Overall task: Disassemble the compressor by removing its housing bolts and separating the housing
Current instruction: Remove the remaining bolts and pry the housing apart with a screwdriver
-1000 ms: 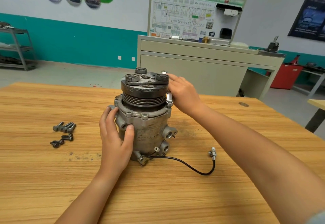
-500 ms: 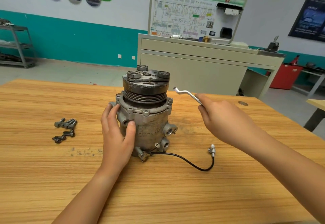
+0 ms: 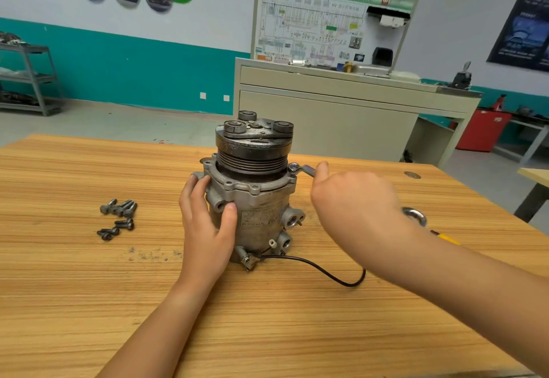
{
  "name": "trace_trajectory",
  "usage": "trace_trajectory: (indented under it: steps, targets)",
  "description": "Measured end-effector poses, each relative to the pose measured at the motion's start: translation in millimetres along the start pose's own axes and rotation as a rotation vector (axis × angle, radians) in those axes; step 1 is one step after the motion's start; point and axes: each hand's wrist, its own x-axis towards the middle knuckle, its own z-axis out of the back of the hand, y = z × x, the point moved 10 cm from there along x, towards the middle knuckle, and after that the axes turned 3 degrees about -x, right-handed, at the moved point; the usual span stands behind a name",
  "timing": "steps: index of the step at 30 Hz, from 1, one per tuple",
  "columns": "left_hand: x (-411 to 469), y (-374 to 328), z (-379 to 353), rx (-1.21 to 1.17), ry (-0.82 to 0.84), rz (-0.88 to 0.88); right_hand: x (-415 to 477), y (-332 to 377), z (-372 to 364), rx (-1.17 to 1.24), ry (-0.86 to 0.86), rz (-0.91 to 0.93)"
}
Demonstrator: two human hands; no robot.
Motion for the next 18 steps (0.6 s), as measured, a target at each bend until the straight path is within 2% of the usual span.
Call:
trace_trajectory:
  steps: [3, 11, 18]
  targets:
    - [1, -2, 1, -0.026, -0.007, -0.006, 4, 9, 3, -0.015, 0.03, 0.061]
    - [2, -4, 1, -0.039, -0.008, -0.021, 3, -11, -4, -0.087, -0.11, 0.035]
    - [2, 1, 1, -0.062, -0.003, 0.008, 23, -33, -3, -0.041, -0.214, 0.228]
